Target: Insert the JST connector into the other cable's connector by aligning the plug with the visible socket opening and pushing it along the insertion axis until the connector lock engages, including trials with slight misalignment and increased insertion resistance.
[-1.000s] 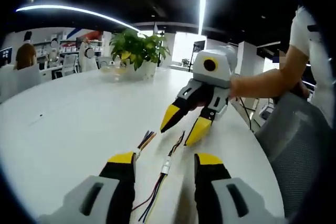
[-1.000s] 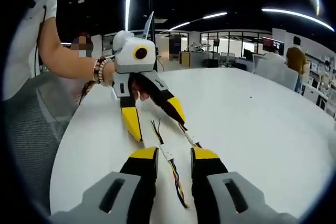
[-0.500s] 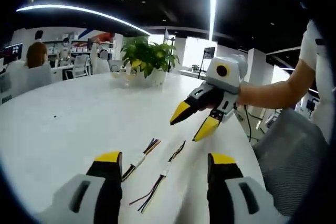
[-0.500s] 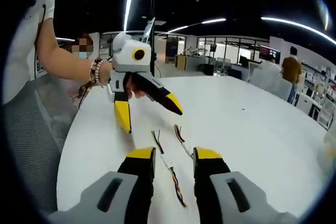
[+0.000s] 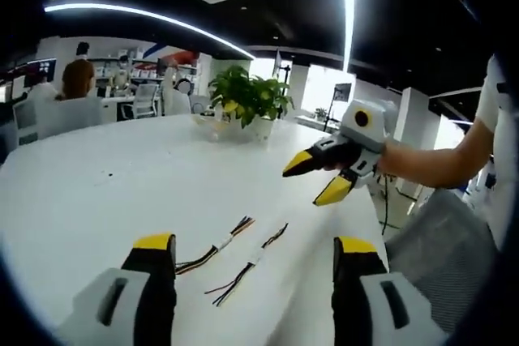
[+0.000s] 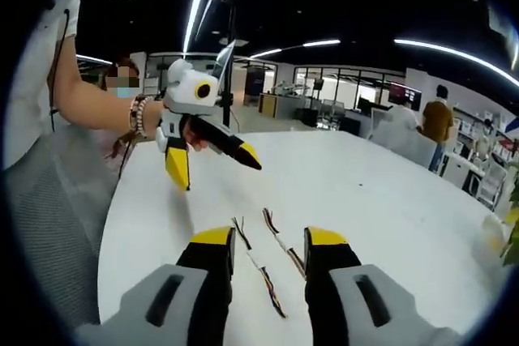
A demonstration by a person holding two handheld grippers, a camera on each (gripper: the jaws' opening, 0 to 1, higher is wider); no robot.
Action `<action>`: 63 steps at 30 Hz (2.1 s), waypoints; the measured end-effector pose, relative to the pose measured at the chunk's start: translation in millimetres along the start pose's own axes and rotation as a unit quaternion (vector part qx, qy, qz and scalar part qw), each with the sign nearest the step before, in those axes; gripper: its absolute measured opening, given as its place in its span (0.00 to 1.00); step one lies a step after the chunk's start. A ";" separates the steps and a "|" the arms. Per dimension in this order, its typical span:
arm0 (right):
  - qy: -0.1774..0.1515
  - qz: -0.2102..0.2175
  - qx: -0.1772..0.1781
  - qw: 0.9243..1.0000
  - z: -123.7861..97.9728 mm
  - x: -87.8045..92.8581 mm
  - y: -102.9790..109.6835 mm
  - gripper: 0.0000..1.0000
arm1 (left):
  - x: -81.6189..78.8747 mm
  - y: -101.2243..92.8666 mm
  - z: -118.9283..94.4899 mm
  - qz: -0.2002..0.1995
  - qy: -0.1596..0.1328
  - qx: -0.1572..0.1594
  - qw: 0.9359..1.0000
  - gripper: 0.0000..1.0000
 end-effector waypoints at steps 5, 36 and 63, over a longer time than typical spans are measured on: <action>0.013 -0.005 0.017 1.000 -7.0 1.1 -1.8 0.36 | 4.3 -2.5 -18.5 0.011 0.018 -0.024 0.999 0.85; -0.017 0.059 0.117 0.991 -71.8 6.0 29.7 0.46 | 24.5 -33.7 -144.5 0.011 -0.017 -0.122 0.992 0.98; -0.017 0.096 0.166 0.981 -119.2 29.2 68.0 0.50 | 70.0 -87.8 -181.0 -0.051 -0.066 -0.165 0.983 0.99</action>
Point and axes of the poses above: the point that each gripper's makers call its tool centre point, and the gripper's own axes: z roughly forward along the fingers, y roughly to its left, x roughly out of its underside, the point moved 4 cm from there along -z, roughly backward along the fingers, and after that the axes turned 5 degrees about x, right-handed, at the moved point
